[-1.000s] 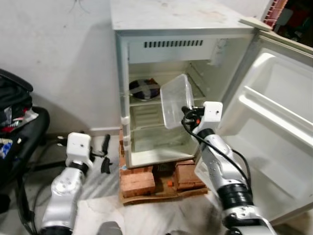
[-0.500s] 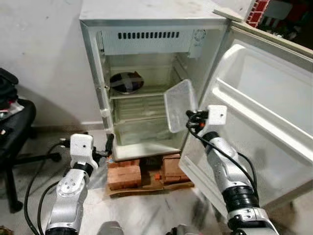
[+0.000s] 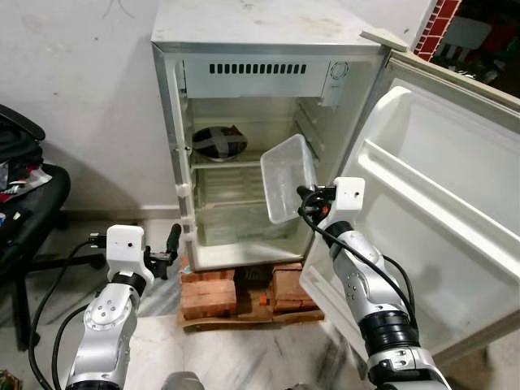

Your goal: Restocking fridge

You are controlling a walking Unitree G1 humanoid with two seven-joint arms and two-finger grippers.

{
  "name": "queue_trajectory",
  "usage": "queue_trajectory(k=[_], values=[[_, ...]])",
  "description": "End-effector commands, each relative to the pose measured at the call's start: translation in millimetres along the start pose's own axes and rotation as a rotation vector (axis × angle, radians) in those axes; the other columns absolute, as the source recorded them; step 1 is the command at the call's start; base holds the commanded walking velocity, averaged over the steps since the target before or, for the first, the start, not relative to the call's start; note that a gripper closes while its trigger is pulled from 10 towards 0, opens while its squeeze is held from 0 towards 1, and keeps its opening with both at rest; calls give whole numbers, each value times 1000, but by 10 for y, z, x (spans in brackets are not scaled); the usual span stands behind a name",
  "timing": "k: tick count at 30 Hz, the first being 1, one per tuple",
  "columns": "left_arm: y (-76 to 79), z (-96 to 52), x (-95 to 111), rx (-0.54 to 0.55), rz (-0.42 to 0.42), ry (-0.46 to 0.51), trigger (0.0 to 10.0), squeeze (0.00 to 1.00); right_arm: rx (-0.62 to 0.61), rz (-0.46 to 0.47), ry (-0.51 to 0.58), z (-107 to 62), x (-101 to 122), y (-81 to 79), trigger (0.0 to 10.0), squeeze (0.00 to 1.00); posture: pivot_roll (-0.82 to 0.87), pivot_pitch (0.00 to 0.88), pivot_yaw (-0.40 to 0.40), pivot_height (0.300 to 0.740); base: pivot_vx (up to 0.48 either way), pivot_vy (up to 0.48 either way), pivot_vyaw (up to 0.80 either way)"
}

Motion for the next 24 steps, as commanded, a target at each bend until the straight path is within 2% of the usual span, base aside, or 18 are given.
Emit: queue_trajectory(k=[1, 9, 14, 24], values=[[8, 17, 52, -11, -1, 15, 10000, 0, 45, -16, 35, 26, 143, -61, 10000, 0, 156, 0, -73, 740, 259, 0, 0], [21, 22, 55, -19, -4, 15, 10000, 0, 24, -16, 25, 29, 121, -19, 10000, 0, 159, 0, -76, 740, 295, 0, 709], [26, 19, 49, -19, -4, 14, 10000, 0, 24, -14, 22, 35, 115, -24, 10000, 0, 162, 0, -79, 740, 274, 0, 0], [36, 19, 44, -23, -6, 6, 10000, 0, -24, -32, 44, 39, 173, 62, 10000, 0, 162, 0, -79, 740, 0, 0, 0]])
Point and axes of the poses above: a point about 5 cm out from each wrist's last joint towards the gripper, its own z axis pointing out of the wrist towards the gripper, its own x axis along the axis of the wrist's last joint, y = z × x, the point moved 3 cm from there along z, pointing out of the wrist towards the gripper, and after that the axes turned 8 degrees about z, right-handed, at the moved point
